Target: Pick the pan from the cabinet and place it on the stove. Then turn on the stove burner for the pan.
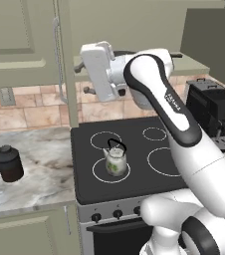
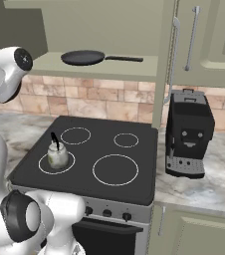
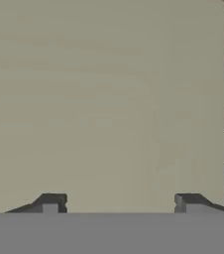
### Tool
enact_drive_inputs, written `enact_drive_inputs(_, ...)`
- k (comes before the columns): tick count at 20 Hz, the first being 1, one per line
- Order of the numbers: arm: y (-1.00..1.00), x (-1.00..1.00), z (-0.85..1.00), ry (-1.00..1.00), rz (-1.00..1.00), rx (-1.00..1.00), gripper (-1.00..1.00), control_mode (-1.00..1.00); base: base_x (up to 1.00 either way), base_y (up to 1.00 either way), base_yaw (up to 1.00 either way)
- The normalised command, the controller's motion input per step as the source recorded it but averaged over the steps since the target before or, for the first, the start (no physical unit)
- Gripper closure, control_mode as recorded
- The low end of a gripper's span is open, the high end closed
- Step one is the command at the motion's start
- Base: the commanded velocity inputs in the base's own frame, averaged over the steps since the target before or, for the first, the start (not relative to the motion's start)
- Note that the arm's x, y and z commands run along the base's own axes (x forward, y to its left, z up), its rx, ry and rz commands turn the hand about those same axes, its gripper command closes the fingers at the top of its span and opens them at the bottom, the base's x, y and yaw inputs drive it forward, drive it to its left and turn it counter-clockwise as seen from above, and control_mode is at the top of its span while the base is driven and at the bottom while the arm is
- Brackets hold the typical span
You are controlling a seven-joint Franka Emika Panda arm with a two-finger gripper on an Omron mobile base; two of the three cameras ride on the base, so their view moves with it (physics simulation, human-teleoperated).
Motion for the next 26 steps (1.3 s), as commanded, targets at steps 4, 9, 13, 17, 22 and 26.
enact_drive_inputs(4,-0.35,-0.02,0.04,-0.15,-0.03,-0.06,-1.00,-1.00,0.00,0.00,0.00)
enact_drive_inputs(9,-0.52,0.00,0.04,-0.04,-0.14,-0.06,-1.00,-1.00,0.00,0.00,0.00)
enact_drive_inputs(13,-0.61,0.00,0.02,0.00,-0.19,-0.06,-1.00,-1.00,0.00,0.00,0.00)
enact_drive_inputs(17,-0.63,0.00,0.00,0.00,-0.26,-0.04,-1.00,-1.00,0.00,0.00,0.00)
enact_drive_inputs(22,-0.59,0.02,0.00,0.00,-0.33,-0.03,-1.00,-1.00,0.00,0.00,0.00)
enact_drive_inputs(26,-0.53,0.08,0.00,0.00,-0.34,-0.04,-1.00,-1.00,0.00,0.00,0.00)
